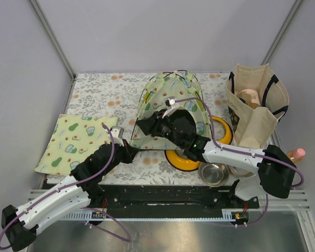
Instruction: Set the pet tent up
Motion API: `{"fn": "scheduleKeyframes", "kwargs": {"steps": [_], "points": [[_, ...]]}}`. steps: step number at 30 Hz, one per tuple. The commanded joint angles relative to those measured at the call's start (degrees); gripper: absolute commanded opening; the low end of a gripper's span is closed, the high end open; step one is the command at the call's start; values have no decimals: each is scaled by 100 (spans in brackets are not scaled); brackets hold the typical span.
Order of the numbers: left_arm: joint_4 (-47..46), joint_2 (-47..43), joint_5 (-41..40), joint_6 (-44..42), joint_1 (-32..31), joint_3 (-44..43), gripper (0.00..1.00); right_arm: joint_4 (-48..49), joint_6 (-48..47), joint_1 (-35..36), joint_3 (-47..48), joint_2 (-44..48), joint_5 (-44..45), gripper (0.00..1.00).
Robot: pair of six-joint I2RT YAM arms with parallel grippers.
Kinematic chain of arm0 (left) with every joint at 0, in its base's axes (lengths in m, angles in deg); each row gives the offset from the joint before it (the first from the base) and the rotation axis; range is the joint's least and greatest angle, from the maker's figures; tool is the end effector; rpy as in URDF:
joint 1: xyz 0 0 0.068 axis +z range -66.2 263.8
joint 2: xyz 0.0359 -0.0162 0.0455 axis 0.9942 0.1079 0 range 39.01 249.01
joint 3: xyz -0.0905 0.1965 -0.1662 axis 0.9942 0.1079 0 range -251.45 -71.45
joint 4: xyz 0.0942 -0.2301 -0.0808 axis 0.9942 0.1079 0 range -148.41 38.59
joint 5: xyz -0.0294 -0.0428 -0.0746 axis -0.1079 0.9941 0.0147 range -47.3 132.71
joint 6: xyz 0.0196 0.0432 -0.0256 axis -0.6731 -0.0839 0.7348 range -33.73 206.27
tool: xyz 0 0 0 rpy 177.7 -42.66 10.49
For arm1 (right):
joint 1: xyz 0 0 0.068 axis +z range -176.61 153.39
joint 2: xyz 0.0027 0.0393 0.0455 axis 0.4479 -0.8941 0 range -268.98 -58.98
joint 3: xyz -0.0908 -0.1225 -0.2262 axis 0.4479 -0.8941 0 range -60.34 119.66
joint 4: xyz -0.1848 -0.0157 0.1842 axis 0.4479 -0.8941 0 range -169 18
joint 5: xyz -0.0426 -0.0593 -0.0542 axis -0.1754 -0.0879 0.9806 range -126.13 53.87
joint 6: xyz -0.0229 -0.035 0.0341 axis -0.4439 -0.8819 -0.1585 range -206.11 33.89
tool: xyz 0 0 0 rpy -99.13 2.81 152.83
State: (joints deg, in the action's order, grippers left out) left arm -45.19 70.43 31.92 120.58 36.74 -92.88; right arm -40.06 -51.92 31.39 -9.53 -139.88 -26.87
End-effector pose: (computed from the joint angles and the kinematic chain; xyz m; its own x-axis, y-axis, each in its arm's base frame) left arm 0.1048 -0.1027 0.2247 -0.5610 -0.2099 -0.8008 0.3460 0.8193 -0.4572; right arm 0.1796 0.2763 0.3067 -0.4083 0.3933 -0.8238 -0.6313 0.5301 0.5660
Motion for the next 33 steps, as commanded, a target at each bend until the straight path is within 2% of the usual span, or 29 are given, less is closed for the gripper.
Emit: {"fn": "scheduleKeyframes", "kwargs": {"steps": [1,4,10,12,14,17,33], "points": [[-82,-57,-90,-91,-4,-239,0,84,157,-25,421,-233,-222,43],[-82,-39,-81,-82,5,-239,0,84,201,-8,518,-312,-258,36],[-82,-57,-64,-73,-4,-230,0,-83,228,1,755,-584,-161,37],[-82,-57,-73,-73,-4,-221,0,-101,228,1,860,-698,-152,35],[-100,-66,-73,-73,5,-221,0,-118,228,-8,939,-769,-152,25],[-73,-92,-64,-99,-4,-230,0,-136,228,-8,940,-831,-47,1],[480,-989,-292,-249,5,-265,0,190,-660,1,518,-629,270,0]]}}
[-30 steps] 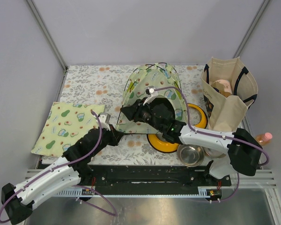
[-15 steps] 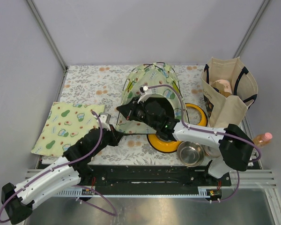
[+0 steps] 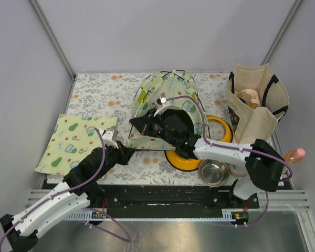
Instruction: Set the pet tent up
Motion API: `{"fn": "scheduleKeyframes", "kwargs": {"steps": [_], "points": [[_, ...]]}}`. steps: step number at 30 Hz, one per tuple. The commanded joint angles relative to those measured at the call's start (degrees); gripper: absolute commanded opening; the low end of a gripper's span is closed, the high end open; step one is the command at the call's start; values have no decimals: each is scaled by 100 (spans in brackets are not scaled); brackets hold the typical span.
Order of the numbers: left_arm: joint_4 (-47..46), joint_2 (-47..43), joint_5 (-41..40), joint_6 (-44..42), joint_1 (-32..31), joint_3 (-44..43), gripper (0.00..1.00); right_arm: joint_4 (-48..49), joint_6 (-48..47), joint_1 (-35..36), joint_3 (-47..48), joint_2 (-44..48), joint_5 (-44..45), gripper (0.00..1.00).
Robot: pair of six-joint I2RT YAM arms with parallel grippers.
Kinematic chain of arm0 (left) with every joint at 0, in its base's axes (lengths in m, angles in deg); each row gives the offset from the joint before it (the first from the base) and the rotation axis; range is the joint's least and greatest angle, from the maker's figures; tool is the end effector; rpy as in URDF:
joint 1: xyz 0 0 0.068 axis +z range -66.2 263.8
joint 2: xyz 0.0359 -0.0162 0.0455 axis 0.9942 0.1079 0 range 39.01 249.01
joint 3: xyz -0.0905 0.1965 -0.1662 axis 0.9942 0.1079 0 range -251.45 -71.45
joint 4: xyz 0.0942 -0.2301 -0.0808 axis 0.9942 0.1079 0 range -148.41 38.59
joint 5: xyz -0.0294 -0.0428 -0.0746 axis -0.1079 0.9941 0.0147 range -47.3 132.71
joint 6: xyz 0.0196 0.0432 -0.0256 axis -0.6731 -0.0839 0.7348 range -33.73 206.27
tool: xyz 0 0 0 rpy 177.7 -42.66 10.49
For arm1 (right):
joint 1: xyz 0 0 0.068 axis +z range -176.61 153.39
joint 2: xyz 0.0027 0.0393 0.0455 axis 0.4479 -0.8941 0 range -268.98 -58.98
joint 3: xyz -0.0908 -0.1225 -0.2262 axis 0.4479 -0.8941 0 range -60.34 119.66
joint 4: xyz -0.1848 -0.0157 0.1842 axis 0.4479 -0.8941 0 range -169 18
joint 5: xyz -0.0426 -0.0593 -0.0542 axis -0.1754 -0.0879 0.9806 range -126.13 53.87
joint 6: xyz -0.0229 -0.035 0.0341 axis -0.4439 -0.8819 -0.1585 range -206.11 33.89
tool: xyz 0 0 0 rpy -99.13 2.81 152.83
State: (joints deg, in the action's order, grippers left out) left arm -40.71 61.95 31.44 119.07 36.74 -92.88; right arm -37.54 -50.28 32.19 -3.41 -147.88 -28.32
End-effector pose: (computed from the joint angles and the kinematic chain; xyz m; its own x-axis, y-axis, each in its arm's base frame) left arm 0.0912 -0.0876 0.2340 -0.5092 -0.2326 -0.8286 0.3765 0.8055 -0.4575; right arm 0.1927 0.3085 0.3033 -0.4367 0.3986 -0.8065 -0.6431 0.4886 0.5897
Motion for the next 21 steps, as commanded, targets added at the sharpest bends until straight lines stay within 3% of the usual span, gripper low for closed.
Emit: {"fn": "scheduleKeyframes", "kwargs": {"steps": [1,11,21], "points": [[50,-123,-288,-89,-4,-274,0,-105,-832,-89,-103,224,327,0],[-29,123,-306,-256,-4,-485,1,-80,-657,-71,-199,181,-587,0],[-108,18,-385,-353,-4,-608,2,-106,-771,34,-270,-162,-465,0]]}}
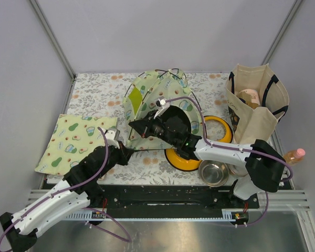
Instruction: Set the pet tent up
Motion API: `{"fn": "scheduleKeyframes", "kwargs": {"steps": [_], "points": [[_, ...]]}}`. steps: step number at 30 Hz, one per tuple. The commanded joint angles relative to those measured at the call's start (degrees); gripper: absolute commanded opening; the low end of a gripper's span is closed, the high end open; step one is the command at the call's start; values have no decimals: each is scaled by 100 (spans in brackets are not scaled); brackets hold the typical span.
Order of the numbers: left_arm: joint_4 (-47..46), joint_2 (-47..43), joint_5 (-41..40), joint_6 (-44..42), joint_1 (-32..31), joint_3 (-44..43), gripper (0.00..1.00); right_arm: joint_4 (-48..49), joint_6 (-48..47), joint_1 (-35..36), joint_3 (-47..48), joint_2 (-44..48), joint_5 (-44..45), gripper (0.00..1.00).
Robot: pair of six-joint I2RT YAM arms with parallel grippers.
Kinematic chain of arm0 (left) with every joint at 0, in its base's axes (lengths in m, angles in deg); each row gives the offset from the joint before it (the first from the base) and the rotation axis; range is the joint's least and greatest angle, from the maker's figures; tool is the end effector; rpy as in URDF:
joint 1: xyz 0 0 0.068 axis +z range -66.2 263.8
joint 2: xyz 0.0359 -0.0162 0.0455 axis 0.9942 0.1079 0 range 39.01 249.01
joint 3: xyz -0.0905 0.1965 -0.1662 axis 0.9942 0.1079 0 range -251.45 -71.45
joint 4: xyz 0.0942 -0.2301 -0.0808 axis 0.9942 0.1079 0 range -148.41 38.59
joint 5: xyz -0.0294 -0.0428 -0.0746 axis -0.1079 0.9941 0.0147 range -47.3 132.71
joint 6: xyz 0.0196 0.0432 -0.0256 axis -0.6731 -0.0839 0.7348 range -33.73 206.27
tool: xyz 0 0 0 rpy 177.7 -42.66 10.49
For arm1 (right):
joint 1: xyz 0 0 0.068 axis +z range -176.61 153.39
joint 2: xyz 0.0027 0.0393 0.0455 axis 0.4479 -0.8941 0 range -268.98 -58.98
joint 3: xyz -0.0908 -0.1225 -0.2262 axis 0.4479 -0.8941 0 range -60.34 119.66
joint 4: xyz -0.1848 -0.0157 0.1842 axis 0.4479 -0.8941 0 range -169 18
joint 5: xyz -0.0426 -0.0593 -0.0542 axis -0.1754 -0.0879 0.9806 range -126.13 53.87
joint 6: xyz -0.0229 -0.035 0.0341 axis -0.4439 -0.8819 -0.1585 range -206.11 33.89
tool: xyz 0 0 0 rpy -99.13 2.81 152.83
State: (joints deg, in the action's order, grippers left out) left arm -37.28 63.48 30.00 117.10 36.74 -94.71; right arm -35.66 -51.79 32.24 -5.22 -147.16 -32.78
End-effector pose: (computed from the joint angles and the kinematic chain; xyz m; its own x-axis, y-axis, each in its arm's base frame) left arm 0.0920 -0.0872 0.2363 -0.5172 -0.1780 -0.8371 0.3616 0.8411 -0.4023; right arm 0.1877 0.3062 0.3002 -0.4403 0.3598 -0.8226 -0.6972 0.4402 0.5658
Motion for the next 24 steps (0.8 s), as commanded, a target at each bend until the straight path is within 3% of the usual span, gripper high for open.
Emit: {"fn": "scheduleKeyframes", "kwargs": {"steps": [1,5,7,10,12,15,17,22,23,24], "points": [[-477,-170,-276,-147,-4,-416,2,-320,-655,56,-71,-278,-2,0],[-513,-214,-355,-200,5,-424,8,-338,-761,144,-114,-410,95,0],[-434,-249,-477,-200,5,-459,16,-303,-831,179,-185,-472,174,0],[-267,-329,-688,-174,5,-503,17,-180,-962,223,-264,-586,279,0],[-171,-460,-829,-156,-4,-503,26,-83,-1059,241,-317,-682,306,0],[14,-636,-1084,-130,-4,-521,28,22,-1138,267,-343,-805,306,0],[120,-785,-1268,-86,5,-538,37,40,-1156,276,-343,-841,297,0],[304,-1067,-1787,28,5,-565,45,5,-1165,338,-247,-885,131,0],[339,-1102,-1883,55,-4,-574,48,-30,-1148,338,-220,-885,122,2],[366,-1102,-1963,98,5,-574,50,-82,-1113,338,-185,-885,113,10]]}}
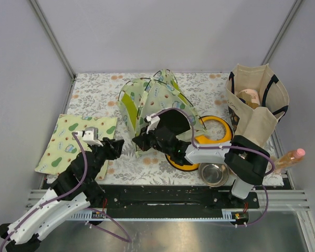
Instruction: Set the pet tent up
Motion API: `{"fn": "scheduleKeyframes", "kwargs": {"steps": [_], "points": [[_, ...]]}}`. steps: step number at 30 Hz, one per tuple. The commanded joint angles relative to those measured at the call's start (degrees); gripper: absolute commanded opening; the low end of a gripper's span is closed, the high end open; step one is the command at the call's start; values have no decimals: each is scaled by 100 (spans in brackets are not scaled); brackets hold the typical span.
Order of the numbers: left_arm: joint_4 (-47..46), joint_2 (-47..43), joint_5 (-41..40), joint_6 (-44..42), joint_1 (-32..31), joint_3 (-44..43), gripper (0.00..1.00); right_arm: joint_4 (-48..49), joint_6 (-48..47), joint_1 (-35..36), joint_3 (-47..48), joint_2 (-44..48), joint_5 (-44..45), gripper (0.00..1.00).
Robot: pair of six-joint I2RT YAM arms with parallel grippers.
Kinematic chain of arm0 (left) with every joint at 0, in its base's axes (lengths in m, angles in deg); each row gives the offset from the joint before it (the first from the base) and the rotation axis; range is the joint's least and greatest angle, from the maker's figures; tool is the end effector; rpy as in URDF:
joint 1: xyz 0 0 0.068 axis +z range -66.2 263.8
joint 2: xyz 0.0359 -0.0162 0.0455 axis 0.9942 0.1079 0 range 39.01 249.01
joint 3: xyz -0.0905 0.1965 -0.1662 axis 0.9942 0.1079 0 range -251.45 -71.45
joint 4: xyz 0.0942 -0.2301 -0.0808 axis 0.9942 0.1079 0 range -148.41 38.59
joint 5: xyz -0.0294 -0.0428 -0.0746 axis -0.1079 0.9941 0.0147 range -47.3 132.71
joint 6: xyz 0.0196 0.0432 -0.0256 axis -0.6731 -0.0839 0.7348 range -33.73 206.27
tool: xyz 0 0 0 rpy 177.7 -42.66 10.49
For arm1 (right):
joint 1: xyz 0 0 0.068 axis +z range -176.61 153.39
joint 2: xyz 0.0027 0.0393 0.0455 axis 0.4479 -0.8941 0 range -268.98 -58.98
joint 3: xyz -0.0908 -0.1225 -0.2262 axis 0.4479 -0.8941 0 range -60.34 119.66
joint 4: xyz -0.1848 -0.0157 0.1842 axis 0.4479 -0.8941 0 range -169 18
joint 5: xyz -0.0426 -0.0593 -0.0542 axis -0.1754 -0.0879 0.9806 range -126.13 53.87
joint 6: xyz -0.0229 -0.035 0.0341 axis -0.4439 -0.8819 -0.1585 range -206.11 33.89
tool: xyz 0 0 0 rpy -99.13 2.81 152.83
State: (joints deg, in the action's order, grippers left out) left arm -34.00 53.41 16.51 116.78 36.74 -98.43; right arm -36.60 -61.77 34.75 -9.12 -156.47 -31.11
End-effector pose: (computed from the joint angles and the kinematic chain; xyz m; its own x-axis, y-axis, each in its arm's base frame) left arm 0.0757 -0.0581 0.2693 -0.3043 -0.3417 -0.8892 0.2415 0.8753 -0.4190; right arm 0.1825 0.3272 0.2189 -0.4258 0.0771 -0.9015 -0.7217 0.5721 0.3898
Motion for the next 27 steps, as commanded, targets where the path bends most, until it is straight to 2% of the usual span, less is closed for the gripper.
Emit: {"fn": "scheduleKeyframes", "kwargs": {"steps": [1,3,6,8,11,17,19,21,27], "points": [[38,-103,-650,140,-4,-220,53,-32,-87,86,213,81,-36,19],[29,-51,-659,158,5,-246,58,-155,53,86,178,230,130,39],[-14,72,-633,158,5,-290,63,-646,237,95,151,607,341,62],[-102,204,-519,105,-4,-290,66,-1076,299,86,142,993,508,73],[-321,397,-159,-79,-4,-325,70,-1780,449,86,11,1643,868,85],[-1330,924,1132,-580,-4,-308,72,-3203,537,77,-226,2769,1650,88],[-1630,1283,1327,-729,-4,-343,73,-3495,537,69,-332,3077,1897,88],[-1824,1740,1310,-878,-4,-448,73,-3925,598,51,-507,3367,2064,87],[-2666,3041,582,-1379,-4,-755,72,-4304,792,16,-1061,4229,2249,86]]}}
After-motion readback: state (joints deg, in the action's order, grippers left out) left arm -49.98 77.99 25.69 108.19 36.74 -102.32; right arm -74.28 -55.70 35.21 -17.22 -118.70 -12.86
